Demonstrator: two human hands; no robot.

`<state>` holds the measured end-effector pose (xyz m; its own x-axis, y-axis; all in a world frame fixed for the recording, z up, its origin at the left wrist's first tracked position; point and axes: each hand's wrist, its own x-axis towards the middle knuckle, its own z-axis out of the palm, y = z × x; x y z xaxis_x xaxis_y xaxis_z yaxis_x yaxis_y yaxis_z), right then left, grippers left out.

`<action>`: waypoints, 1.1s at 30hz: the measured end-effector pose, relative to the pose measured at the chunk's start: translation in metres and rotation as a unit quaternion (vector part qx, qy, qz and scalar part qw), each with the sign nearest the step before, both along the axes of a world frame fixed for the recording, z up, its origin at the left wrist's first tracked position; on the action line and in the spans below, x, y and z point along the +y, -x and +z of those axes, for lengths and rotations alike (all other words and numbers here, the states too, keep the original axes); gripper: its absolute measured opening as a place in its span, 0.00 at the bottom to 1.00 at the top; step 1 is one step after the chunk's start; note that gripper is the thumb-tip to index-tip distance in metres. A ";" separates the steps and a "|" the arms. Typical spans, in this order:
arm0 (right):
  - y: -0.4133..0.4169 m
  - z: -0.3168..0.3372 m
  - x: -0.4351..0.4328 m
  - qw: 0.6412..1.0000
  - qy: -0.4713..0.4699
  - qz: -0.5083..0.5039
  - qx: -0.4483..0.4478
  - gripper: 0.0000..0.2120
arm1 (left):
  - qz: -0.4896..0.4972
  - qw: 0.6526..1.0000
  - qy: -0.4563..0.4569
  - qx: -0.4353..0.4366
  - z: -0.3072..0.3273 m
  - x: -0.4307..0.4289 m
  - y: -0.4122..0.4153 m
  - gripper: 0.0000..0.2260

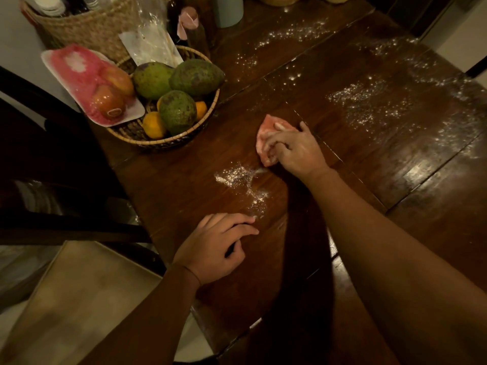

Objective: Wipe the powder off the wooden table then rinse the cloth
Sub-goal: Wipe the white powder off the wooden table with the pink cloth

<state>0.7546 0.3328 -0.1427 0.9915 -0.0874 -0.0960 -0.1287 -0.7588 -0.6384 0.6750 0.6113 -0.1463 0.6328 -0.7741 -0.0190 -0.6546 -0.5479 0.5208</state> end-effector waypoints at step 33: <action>0.135 -0.004 0.029 0.985 0.081 0.153 -0.013 0.24 | 0.033 0.999 -0.008 -0.010 -0.002 0.003 -0.002 0.16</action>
<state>0.6192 0.3620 -0.1469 0.9759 0.2029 -0.0803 0.1355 -0.8518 -0.5060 0.6771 0.6146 -0.1488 0.6827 -0.7305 -0.0171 -0.6275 -0.5982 0.4984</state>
